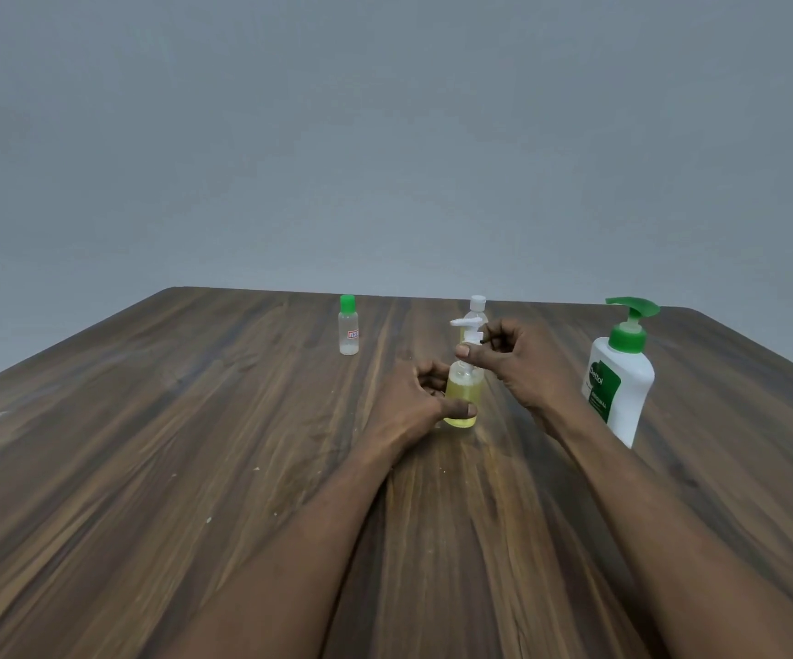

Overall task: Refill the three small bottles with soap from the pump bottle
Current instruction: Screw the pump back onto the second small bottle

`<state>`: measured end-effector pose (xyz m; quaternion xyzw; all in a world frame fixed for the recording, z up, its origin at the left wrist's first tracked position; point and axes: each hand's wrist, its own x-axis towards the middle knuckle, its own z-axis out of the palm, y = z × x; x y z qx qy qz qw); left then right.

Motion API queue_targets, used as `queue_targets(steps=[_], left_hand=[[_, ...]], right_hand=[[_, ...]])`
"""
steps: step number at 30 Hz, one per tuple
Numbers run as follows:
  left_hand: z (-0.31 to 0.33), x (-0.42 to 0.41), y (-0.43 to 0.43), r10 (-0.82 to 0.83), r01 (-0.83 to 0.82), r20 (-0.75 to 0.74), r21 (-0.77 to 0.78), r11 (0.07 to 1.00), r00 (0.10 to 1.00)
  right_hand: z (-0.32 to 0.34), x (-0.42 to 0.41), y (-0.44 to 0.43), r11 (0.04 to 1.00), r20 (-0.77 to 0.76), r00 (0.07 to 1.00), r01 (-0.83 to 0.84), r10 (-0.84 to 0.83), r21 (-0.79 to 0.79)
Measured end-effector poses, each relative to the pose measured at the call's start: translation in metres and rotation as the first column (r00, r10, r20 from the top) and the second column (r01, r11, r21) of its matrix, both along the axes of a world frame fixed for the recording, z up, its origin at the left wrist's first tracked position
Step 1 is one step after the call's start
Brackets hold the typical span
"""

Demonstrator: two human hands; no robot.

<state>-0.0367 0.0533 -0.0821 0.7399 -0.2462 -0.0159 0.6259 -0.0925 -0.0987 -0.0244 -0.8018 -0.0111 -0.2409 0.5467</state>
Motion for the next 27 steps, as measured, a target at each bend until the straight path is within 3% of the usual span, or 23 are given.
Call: queue_targets(steps=[3,8,12,21,27], left_hand=[[-0.001,0.002,0.0,0.002,-0.002,0.003,-0.002,1.0,1.0],[0.001,0.003,0.0,-0.006,0.006,-0.026,-0.028,1.0,1.0],[0.001,0.002,0.001,-0.021,0.021,-0.017,-0.006,1.0,1.0],[0.0,0.003,0.0,-0.016,0.016,-0.008,-0.009,1.0,1.0],[0.0,0.003,0.001,-0.008,0.008,-0.008,-0.033,0.999,1.0]], right_hand=[[0.0,-0.002,-0.001,1.0,-0.031,0.999,-0.014,0.014,0.008],[0.006,-0.005,-0.015,0.975,-0.071,0.988,-0.12,0.135,0.189],[0.002,-0.006,-0.011,0.977,-0.096,0.976,-0.186,0.196,0.104],[0.0,0.0,-0.007,0.993,-0.028,0.994,-0.109,0.11,0.045],[0.001,-0.002,-0.012,0.995,-0.125,0.988,-0.097,0.093,-0.032]])
